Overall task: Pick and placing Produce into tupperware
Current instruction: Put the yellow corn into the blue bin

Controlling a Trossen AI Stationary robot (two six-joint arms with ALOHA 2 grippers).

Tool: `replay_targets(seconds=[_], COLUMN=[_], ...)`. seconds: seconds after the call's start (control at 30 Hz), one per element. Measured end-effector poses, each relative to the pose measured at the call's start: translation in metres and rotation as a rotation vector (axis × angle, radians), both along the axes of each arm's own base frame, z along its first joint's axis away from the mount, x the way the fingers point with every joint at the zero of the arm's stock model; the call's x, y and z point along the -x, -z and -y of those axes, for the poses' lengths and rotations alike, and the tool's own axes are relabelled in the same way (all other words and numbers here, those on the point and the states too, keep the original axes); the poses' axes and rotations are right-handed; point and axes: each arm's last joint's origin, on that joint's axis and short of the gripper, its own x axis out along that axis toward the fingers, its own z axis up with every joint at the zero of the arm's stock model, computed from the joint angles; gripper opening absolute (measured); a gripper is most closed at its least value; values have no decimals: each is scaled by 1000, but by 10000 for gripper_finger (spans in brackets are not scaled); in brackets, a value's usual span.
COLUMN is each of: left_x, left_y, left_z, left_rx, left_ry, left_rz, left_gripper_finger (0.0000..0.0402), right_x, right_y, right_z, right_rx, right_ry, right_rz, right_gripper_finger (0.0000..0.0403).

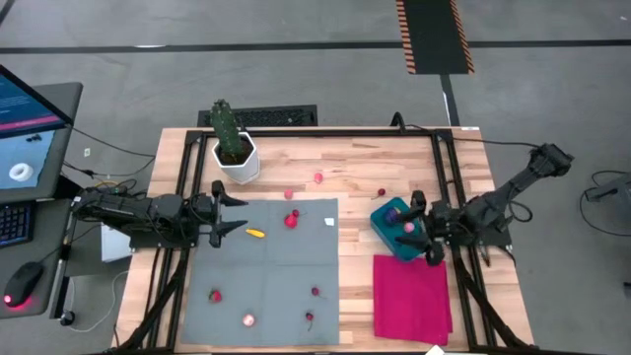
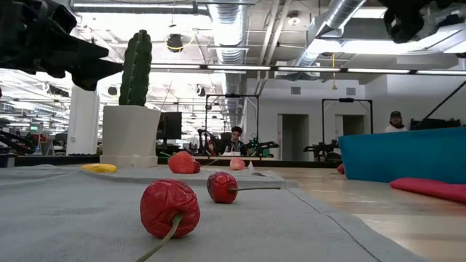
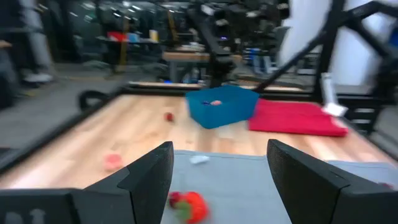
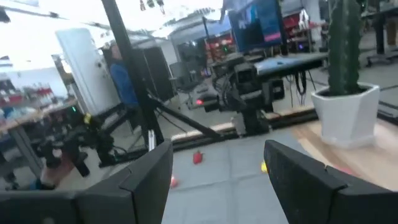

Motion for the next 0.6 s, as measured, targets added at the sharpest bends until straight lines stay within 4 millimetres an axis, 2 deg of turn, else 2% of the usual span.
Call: replay_targets(seconds=[0.2, 0.37, 0.6], left_x=[0, 0, 1], left_y=[-1, -2, -5], left_z=[-3, -2, -3], left_rx=[-62, 178, 343], left_ry=[-116, -68, -109], left_rz=[10, 36, 102], left_gripper_finger=[249, 249, 249], right_x=[-17, -32, -47], right_y=[20, 31, 41], right_z=[-9, -13, -9], right_rx=[-13, 2, -57], right_ry=[17, 50, 107], right_rz=[-123, -156, -170], right_gripper_finger=[276, 276, 276])
